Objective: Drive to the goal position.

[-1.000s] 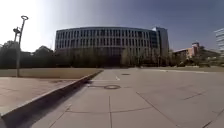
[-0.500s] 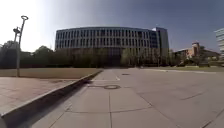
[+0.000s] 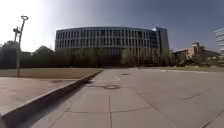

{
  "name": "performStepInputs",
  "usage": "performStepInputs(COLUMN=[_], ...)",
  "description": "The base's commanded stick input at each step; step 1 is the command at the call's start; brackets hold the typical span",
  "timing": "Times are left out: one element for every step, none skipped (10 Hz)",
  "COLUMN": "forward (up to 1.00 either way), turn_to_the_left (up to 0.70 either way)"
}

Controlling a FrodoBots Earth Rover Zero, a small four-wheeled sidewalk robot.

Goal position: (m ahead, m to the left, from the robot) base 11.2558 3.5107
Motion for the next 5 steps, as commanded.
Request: performStepInputs(forward=[0.05, 0.05, 0.05, 0.05, 0.05], turn_to_the_left=[0.01, 0.01, 0.01, 0.01, 0.01])
